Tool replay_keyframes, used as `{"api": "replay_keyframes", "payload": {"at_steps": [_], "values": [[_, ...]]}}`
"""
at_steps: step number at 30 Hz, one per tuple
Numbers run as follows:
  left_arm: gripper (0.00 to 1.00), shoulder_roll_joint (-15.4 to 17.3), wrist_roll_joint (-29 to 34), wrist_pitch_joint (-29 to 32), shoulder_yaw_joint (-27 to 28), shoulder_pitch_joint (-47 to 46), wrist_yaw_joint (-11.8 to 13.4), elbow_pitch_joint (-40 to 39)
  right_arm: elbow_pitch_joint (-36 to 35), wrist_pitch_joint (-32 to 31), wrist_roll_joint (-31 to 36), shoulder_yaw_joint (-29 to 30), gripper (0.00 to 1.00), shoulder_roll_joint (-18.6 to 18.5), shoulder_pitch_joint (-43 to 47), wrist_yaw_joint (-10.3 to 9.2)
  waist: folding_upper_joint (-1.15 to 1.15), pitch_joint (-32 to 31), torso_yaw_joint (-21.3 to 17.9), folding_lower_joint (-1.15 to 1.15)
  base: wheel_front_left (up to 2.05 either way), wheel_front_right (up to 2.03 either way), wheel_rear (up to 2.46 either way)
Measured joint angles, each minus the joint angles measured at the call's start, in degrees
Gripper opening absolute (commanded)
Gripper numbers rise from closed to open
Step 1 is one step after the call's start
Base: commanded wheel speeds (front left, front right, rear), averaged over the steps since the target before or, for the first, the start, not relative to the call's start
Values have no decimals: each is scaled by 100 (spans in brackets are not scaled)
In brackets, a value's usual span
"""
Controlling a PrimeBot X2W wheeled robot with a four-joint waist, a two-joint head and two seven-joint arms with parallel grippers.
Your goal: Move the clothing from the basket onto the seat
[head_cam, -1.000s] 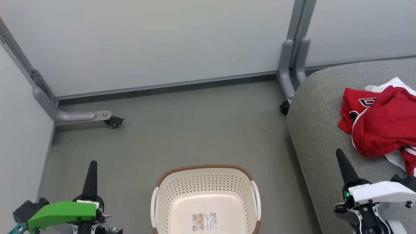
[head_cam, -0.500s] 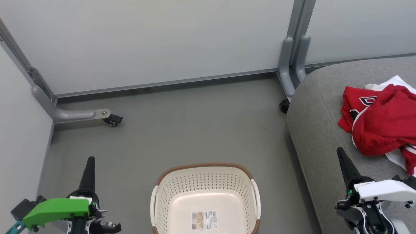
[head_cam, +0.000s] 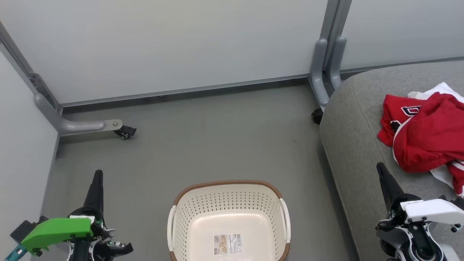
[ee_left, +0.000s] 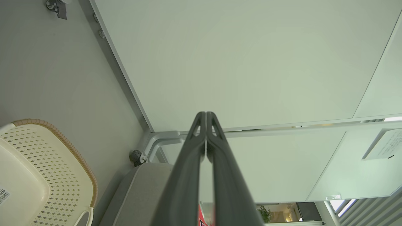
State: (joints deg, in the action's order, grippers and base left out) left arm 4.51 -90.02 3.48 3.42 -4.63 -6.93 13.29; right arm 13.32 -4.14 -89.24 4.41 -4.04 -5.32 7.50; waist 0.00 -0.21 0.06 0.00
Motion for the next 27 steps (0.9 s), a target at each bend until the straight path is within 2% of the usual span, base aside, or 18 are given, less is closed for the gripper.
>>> {"api": "replay_keyframes", "payload": {"at_steps": [10, 27], "values": [[0, -8, -389, 127, 77, -96, -38, 68, 57, -125, -394, 71, 0, 20, -43, 0, 0, 38, -5, 0, 0, 0, 0], [0, -29, -398, 157, 123, -113, -46, 73, 63, -148, -409, 100, 0, 43, -53, 0, 0, 39, -6, 0, 0, 0, 0]]}}
